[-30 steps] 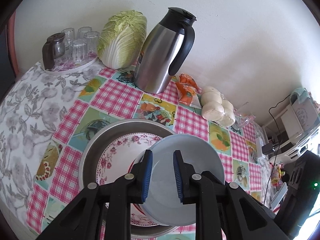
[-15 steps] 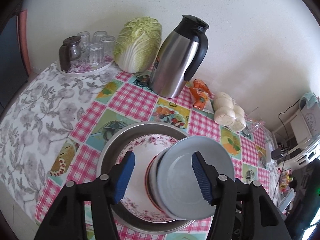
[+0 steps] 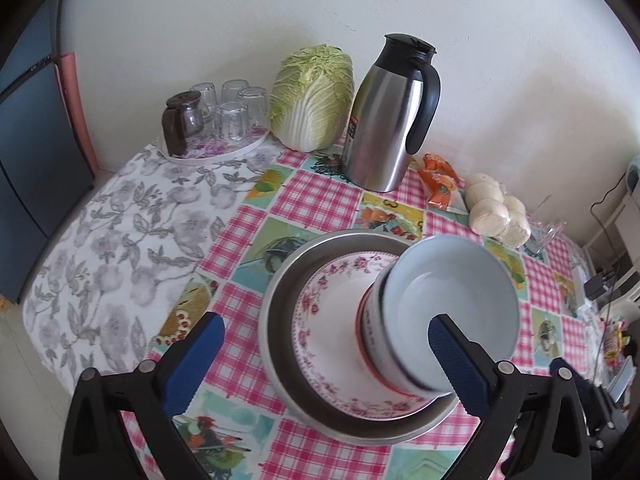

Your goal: Organize plates and bowls

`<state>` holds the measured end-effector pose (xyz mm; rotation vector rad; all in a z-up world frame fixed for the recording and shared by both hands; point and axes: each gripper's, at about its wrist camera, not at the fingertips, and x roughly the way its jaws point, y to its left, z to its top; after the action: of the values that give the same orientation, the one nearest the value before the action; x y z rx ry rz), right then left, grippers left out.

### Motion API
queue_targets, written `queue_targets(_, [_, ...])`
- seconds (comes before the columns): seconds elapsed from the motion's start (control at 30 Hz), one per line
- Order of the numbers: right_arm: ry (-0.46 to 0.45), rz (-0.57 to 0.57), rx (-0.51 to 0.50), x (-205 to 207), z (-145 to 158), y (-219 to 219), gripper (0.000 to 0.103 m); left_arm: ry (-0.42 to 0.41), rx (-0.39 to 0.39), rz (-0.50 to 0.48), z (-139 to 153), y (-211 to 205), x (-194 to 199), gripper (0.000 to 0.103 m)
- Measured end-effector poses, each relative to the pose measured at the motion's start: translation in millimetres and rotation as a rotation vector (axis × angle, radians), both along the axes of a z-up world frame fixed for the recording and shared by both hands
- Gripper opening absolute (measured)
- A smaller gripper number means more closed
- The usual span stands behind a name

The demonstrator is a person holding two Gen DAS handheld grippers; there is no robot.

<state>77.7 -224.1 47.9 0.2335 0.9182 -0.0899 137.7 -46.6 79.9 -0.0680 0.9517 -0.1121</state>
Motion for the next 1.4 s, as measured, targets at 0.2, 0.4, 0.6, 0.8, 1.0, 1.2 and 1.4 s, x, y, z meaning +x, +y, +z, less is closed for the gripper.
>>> queue_targets(0.2, [-0.005, -0.006, -0.016, -16.2, -1.1, -0.2, 0.094, -0.002, 0.033, -0.016, -9.9, 4.6, -18.8, 0.103])
queue_targets(0.4, [-0.001, -0.021, -0.024, -30.7, -2.8, -3.7, 0.094, 0.011, 0.072, -0.030, -19.0, 5.5, -36.3, 0.103])
queue_targets(0.6, [0.014, -0.031, -0.029, -42.9, -7.5, -9.0, 0.094, 0.013, 0.083, -0.050, -22.5, 6.0, -51.1, 0.103])
queue_targets(0.8, [0.036, -0.044, -0.037, -51.3, -13.7, -16.6, 0.094, 0.021, 0.121, -0.064, -29.3, 3.9, -59.0, 0.103])
queue_targets(1.0, [0.045, -0.067, -0.025, -54.1, -16.4, -25.1, 0.094, 0.008, 0.211, -0.067, -30.9, -3.2, -61.3, 0.103])
queue_targets(1.2, [0.049, -0.063, -0.023, -54.3, -16.8, -25.3, 0.094, 0.013, 0.198, -0.066, -29.5, -2.6, -61.0, 0.103])
queue_targets(1.4, [0.054, -0.065, -0.022, -53.6, -17.5, -26.0, 0.094, 0.022, 0.169, -0.059, -29.1, 0.6, -58.8, 0.103])
